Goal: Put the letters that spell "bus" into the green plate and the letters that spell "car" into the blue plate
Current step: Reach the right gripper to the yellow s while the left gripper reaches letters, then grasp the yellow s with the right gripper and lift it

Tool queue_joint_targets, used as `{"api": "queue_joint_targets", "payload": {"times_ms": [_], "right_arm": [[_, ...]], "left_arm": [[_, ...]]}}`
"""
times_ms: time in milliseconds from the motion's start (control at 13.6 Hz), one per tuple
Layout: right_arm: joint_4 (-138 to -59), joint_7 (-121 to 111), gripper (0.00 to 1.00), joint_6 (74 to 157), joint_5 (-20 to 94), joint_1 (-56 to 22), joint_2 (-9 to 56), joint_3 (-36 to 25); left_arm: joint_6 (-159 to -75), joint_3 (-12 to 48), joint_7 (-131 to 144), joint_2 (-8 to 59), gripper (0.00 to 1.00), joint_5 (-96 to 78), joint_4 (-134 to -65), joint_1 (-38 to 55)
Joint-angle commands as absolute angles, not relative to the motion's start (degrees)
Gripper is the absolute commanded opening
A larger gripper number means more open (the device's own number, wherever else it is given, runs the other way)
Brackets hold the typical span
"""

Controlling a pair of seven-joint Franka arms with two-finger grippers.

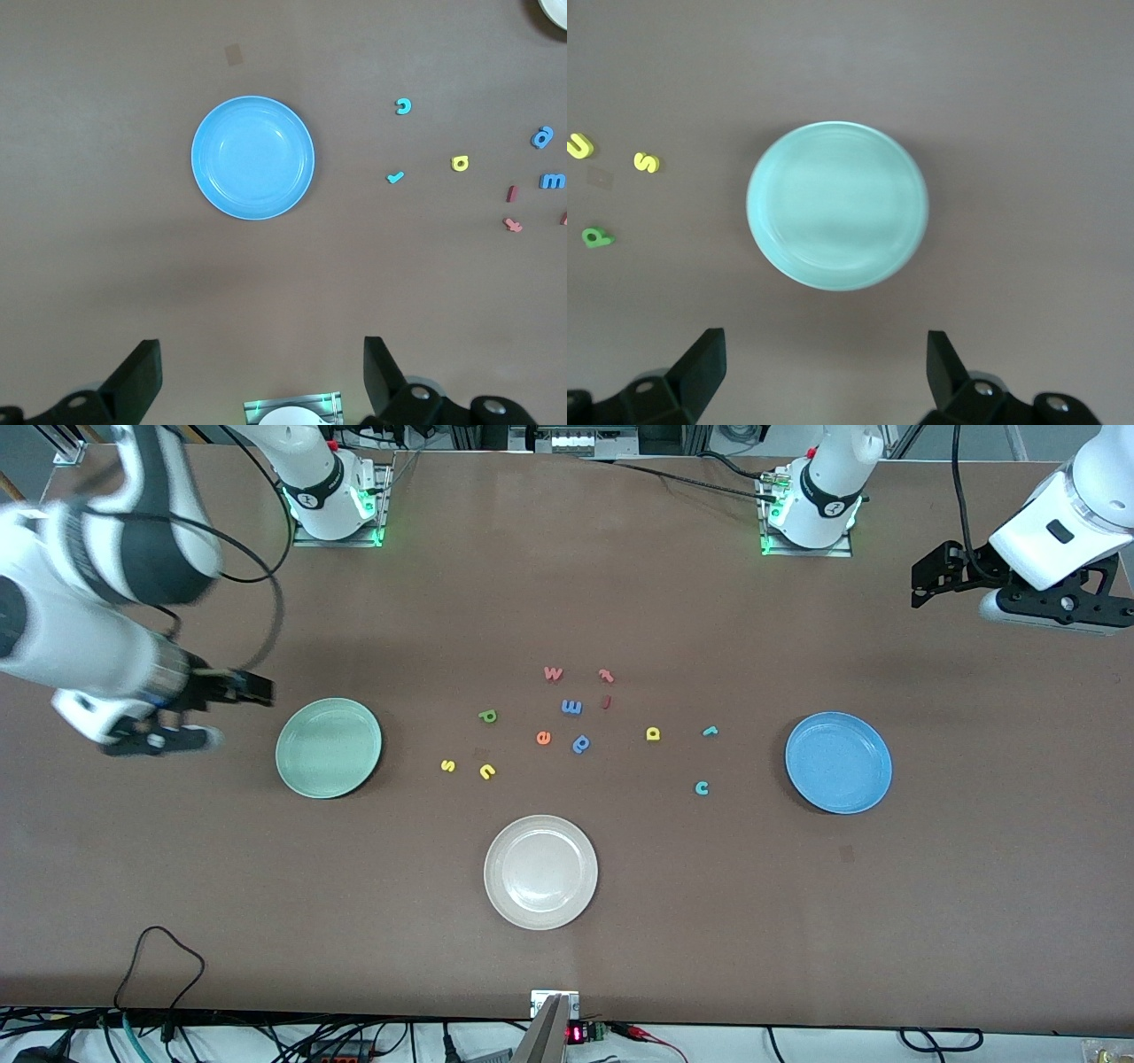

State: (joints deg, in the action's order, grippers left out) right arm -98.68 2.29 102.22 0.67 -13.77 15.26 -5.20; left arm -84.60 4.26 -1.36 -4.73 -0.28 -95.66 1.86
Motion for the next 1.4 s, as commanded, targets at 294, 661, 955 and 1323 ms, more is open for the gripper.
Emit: {"api": "queue_joint_targets", "payload": {"times_ms": [294, 661, 955, 1323], "right_arm": [[-97.5, 11.5, 0.96, 110.5, 2.8, -25.1, 27.3, -5.5], [-97.0, 20.2, 0.87, 121.2, 2.9, -30.8, 34.4, -5.5], [-96.8, 25.5, 0.77, 125.2, 3.1, -32.9, 37.6, -5.5], [-93.4, 26.9, 0.64, 125.8, 7.7, -32.8, 41.5, -5.6]], "left_arm": [[-83.1, 5.0, -1.4, -2.9, 1.00, 0.3, -93.8, 1.9], [-75.8, 6.9, -0.5, 4.6, 1.00, 0.6, -93.8, 2.7], [-88.8, 7.5, -0.1, 13.2, 1.00, -0.2, -93.2, 5.4], [-99.5, 7.6, 11.3, 25.6, 1.00, -0.4, -86.4, 9.1]]}}
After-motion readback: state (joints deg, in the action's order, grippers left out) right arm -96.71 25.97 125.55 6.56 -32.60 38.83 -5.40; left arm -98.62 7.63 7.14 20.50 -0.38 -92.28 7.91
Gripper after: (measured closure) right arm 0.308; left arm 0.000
